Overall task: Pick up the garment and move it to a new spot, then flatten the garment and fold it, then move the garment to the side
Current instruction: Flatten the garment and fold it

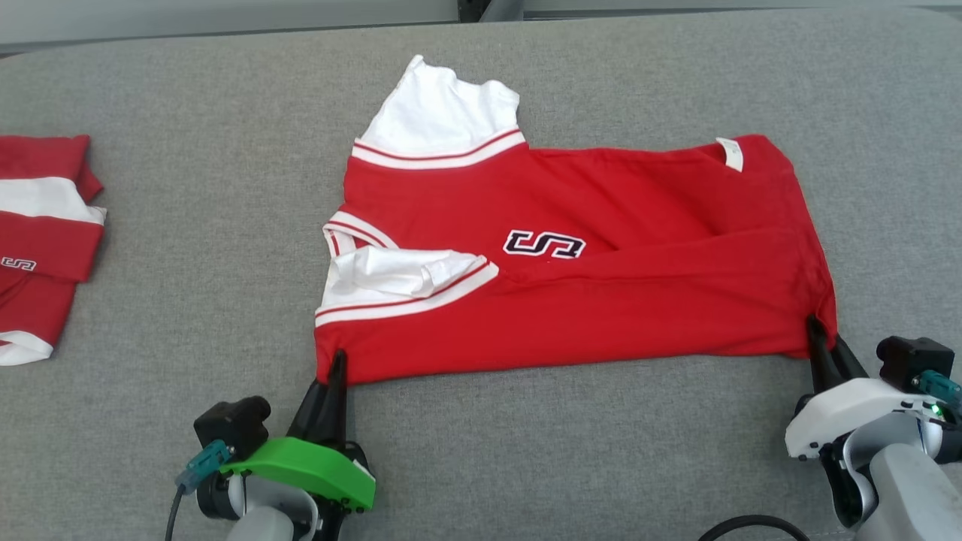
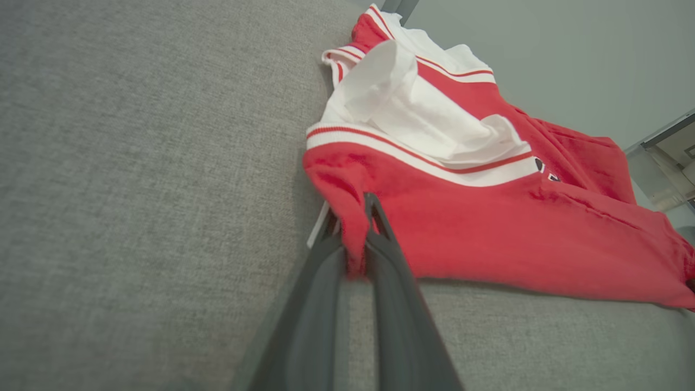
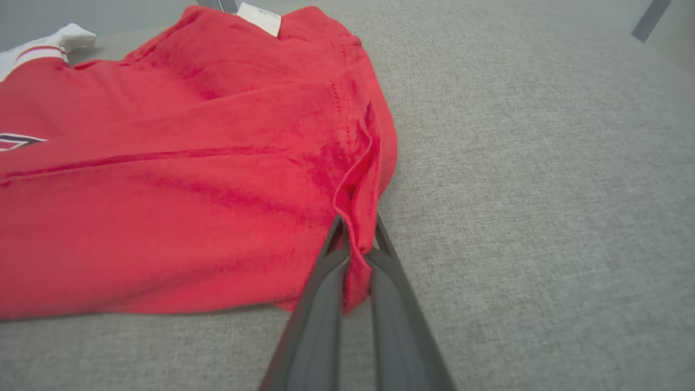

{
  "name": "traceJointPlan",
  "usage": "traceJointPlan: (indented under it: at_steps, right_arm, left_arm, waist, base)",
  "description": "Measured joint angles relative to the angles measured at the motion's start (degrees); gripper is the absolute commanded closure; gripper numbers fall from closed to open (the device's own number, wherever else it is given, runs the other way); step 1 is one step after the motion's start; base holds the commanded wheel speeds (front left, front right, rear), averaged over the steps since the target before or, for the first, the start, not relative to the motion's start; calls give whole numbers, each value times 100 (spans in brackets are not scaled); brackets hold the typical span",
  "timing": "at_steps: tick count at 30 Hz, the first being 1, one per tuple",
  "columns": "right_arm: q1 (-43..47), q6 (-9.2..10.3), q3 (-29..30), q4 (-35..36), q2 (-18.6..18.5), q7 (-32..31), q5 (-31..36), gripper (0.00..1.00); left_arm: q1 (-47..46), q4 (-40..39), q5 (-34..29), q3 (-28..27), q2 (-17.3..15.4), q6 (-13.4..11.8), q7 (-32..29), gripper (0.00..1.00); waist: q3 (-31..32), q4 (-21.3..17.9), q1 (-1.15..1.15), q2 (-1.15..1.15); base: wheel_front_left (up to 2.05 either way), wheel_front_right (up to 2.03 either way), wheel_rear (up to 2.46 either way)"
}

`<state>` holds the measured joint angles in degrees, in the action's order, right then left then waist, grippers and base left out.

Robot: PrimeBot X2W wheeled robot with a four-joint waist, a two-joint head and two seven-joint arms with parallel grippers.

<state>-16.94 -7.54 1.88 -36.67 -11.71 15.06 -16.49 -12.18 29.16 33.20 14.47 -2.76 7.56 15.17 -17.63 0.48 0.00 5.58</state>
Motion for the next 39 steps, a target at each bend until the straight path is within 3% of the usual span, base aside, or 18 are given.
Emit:
traceJointPlan:
  at_steps: [18,19,20,21,22,28,39]
  right_arm:
    - [1438,-3,146,88,-32,-1,-103,100]
    - [1463,-3,165,102,-25,-2,-109,100]
    - [1471,-3,179,125,-22,-2,-109,98]
    - [1469,-3,213,142,-19,-2,-108,53]
    - [1468,-1,257,145,-21,-2,-107,0]
    - [1416,0,547,481,-3,-1,76,0]
    - [1310,0,410,730,247,-2,275,0]
  left_arm:
    - [1441,133,-85,-172,14,1,-3,100]
    - [1475,134,-102,-171,14,1,-3,91]
    - [1495,135,-108,-166,15,1,-3,50]
    - [1504,148,-126,-157,14,1,-3,0]
    - [1505,167,-159,-158,9,0,-3,0]
    - [1471,-247,-825,-322,-5,-1,-2,0]
    - [938,12,-946,401,3,-1,-2,0]
  waist:
    - [1221,39,0,1]
    - [1247,55,-1,1]
    - [1261,74,0,1]
    - [1266,90,-1,1]
    - [1264,98,-1,1]
    - [1213,110,-1,1]
    - [1142,-40,0,-1]
  base:
    - [0,0,0]
    - [0,0,0]
    - [0,0,0]
    - [0,0,0]
    - [0,0,0]
    - [0,0,0]
    - [0,0,0]
